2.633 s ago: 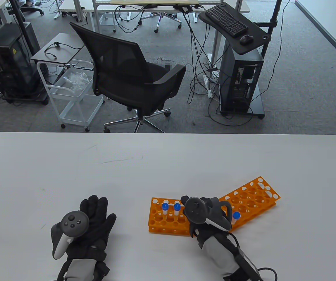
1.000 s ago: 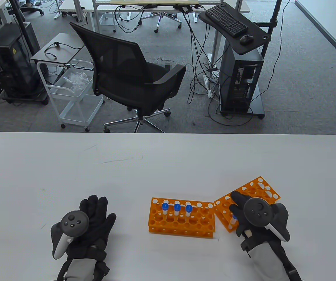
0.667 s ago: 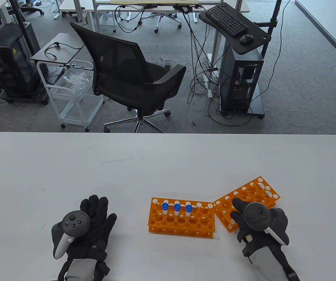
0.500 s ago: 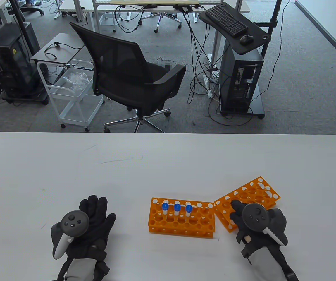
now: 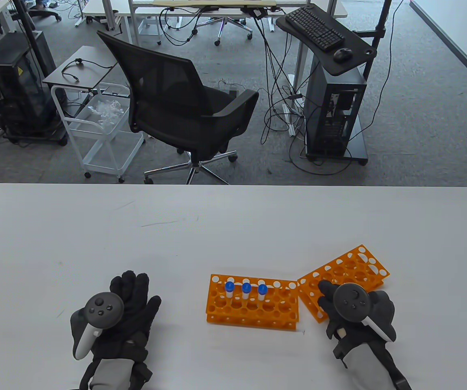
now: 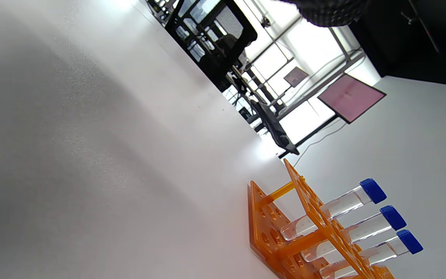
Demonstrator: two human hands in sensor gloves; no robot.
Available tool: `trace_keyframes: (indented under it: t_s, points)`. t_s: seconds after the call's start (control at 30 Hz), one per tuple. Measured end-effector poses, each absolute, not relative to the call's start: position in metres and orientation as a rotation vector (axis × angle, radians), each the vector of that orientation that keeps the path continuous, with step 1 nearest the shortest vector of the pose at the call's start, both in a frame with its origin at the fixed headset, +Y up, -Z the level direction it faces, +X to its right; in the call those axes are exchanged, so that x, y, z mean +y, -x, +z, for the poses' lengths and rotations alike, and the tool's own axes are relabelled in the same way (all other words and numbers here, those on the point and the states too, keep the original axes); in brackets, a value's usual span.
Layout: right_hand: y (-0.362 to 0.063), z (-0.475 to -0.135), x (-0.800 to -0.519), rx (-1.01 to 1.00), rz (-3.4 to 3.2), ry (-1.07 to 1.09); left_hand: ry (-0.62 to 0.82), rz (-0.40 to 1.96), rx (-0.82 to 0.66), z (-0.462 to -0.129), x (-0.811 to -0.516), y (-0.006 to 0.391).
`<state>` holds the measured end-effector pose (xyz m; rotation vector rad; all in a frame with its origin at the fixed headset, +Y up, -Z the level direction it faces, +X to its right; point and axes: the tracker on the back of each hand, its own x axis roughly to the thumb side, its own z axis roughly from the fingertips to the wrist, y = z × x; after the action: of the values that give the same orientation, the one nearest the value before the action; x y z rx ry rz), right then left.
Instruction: Transfer 4 test tubes between racks (Right hand only)
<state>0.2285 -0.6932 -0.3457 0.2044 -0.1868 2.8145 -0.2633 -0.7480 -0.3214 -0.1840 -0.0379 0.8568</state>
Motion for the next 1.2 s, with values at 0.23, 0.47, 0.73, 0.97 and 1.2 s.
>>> trace_keyframes:
  t_s: [0.23, 0.47, 0.73, 0.97, 1.2]
  points:
    - [-0.228, -0.344, -0.691, -0.225, 2.807, -0.220, 0.177, 0.862, -0.029, -0.321, -0.748, 0.265]
    - [-0.228, -0.342, -0.685, -0.274, 2.788, -0.229, 0.176, 0.867, -0.022, -0.320, -0.747, 0.266]
    - [-0.224, -0.340, -0.677, -0.333, 2.783, -0.253, 0.178, 0.868, -0.016, -0.320, -0.747, 0.267]
    - [-0.225, -0.338, -0.663, -0.391, 2.755, -0.263, 0.182, 0.868, -0.016, -0.320, -0.748, 0.267]
    - [-0.218, -0.339, -0.649, -0.429, 2.733, -0.292, 0.182, 0.868, -0.013, -0.320, -0.747, 0.268]
